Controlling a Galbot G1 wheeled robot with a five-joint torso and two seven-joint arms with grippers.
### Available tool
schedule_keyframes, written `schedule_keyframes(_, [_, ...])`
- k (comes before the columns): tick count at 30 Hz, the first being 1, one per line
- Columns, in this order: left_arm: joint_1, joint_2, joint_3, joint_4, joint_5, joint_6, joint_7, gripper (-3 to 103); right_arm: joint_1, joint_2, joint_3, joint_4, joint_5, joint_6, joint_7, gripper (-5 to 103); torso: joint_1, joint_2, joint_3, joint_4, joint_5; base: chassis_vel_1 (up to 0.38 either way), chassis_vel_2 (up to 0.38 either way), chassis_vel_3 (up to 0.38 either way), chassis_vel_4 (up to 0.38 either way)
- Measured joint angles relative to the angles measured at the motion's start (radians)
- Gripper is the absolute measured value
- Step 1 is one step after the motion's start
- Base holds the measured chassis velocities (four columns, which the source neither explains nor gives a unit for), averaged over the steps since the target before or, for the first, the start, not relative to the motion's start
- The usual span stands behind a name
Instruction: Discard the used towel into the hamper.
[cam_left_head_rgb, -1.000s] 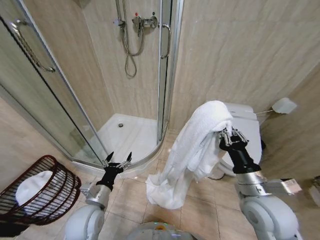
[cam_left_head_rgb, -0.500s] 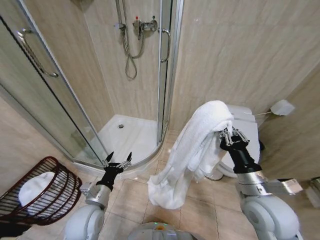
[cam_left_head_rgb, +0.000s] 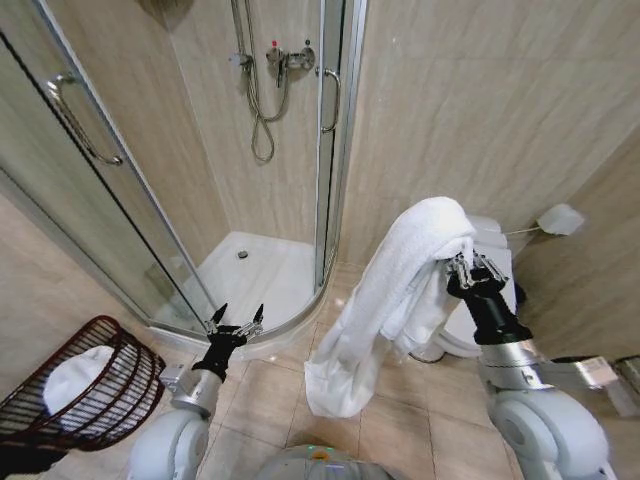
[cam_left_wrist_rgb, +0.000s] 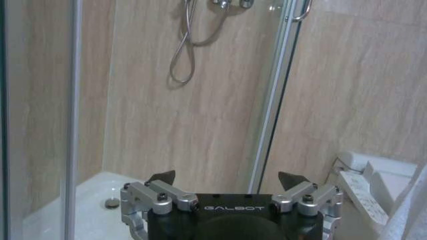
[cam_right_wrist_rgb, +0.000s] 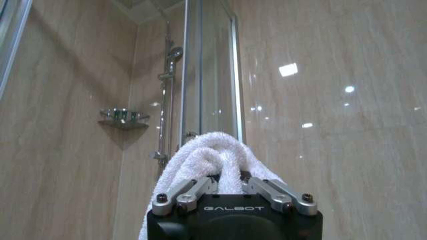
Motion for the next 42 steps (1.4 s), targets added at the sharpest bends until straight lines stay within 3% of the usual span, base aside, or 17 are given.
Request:
schedule_keyframes(6, [0.0,0.0,0.0,0.0,0.0,0.0,0.0,100,0.005,-0.002,-0.003,0.0,-0.001,-0.001,0.0,14,0.019,0.043,0.024,0.0,0.0,0.0,0.0,0.0,0.0])
schedule_keyframes(42, [0.0,0.0,0.0,0.0,0.0,0.0,0.0,100,-0.005,-0.007,0.019,0.0,0.002,0.008,0.01,14,0.088,0.203,0.115,0.0,0.0001,0.0,0.0,0.0,0.0])
